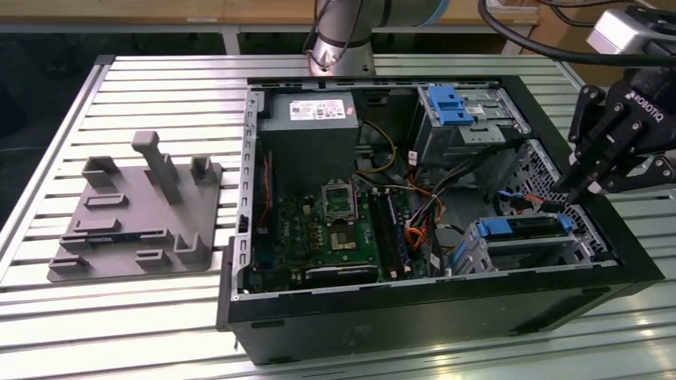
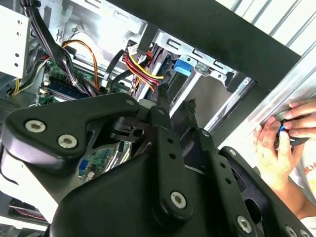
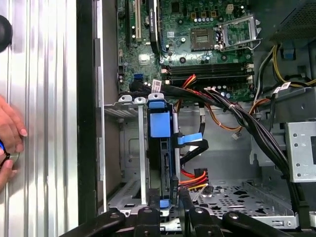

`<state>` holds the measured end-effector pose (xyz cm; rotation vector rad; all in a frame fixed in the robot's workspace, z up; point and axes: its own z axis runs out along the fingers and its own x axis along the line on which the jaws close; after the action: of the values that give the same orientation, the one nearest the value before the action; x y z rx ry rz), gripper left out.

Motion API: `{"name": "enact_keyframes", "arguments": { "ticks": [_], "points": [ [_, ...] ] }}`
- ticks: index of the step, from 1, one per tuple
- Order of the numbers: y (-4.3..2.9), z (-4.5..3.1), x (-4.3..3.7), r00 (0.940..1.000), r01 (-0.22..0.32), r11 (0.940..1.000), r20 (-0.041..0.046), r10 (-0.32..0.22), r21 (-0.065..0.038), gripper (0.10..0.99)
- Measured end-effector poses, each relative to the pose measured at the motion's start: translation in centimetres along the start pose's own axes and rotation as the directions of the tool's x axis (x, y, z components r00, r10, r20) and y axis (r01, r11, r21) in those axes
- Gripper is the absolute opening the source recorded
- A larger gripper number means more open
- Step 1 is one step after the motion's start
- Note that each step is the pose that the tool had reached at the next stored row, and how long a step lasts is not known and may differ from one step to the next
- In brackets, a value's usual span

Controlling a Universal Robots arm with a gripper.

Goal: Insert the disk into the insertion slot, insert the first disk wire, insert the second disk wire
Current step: 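Insert the first disk wire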

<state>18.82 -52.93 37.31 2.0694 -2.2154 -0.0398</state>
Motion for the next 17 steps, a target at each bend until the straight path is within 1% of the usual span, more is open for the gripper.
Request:
{"name": "enact_keyframes", "arguments": {
  "ticks": [3, 8, 13, 14, 15, 16, 17],
  "points": [
    [-0.07, 0.27, -0.02, 1.0, -0.003, 1.0, 0.0034, 0.003, -0.004, 0.294],
    [-0.13, 0.69, -0.05, 0.9998, -0.004, 1.0, 0.0191, 0.004, -0.007, 0.294],
    [-0.16, 0.83, -0.06, 0.9998, -0.004, 1.0, 0.0195, 0.004, -0.009, 0.294],
    [-0.17, 0.89, -0.06, 0.9998, -0.004, 0.9999, 0.0211, 0.004, -0.01, 0.294],
    [-0.23, 0.94, -0.07, 0.9996, -0.003, 0.9999, 0.0268, 0.003, -0.011, 0.294],
    [-0.29, 0.97, -0.08, 0.9993, -0.002, 0.9999, 0.0371, 0.002, -0.013, 0.294],
    [-0.31, 1.03, -0.08, 0.9991, -0.001, 0.9999, 0.0435, 0.002, -0.015, 0.294]
  ]
}}
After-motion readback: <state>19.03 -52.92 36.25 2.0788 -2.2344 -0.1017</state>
